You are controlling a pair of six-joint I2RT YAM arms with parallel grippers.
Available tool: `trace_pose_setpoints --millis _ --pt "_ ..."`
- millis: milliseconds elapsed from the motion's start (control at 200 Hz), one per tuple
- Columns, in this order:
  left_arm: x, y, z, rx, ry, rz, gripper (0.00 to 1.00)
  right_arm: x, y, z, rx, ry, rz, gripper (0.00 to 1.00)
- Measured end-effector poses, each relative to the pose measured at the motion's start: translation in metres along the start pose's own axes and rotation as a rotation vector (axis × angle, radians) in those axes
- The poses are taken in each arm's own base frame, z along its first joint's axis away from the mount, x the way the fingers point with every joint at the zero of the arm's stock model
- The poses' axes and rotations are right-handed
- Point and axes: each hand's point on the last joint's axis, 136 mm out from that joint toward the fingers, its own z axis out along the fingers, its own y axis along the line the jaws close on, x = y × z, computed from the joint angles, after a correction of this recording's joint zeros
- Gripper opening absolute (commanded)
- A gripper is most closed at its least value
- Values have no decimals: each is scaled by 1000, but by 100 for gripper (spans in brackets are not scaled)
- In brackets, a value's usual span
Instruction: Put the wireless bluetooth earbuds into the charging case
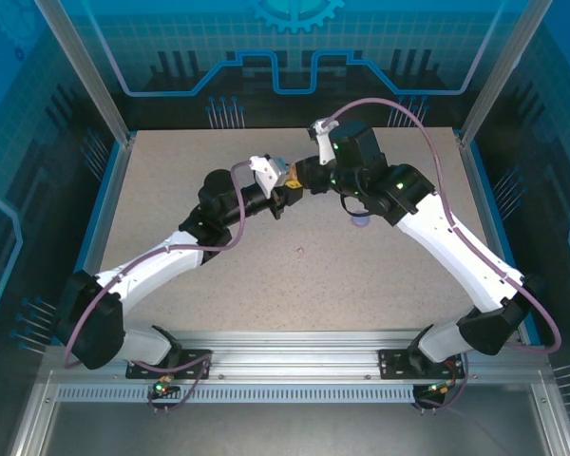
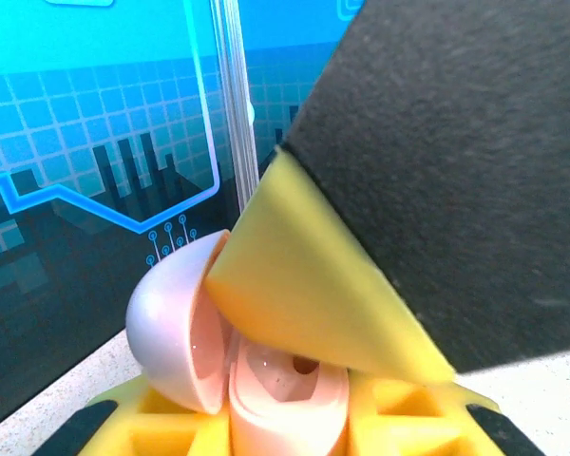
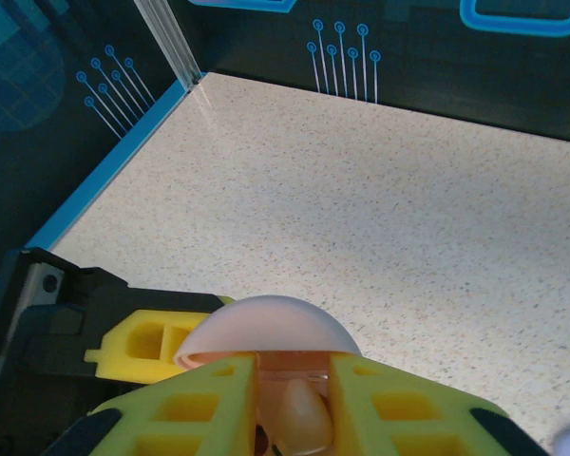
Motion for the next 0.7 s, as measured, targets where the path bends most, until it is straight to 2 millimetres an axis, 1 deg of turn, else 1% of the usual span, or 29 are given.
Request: trace_pose_setpoints --millis 160,410,520,700 --pt "0 0 -1 -4 6 -1 0 -1 -1 -1 12 -5 -5 11" --pt "-2 0 -2 -4 3 0 0 -2 0 -4 9 -9 -2 6" --pt "-5 -1 -3 -4 -7 5 0 -5 3 -6 -2 -13 5 0" --pt "-10 -1 -5 -4 -18 10 0 -8 5 -10 -25 -19 31 0"
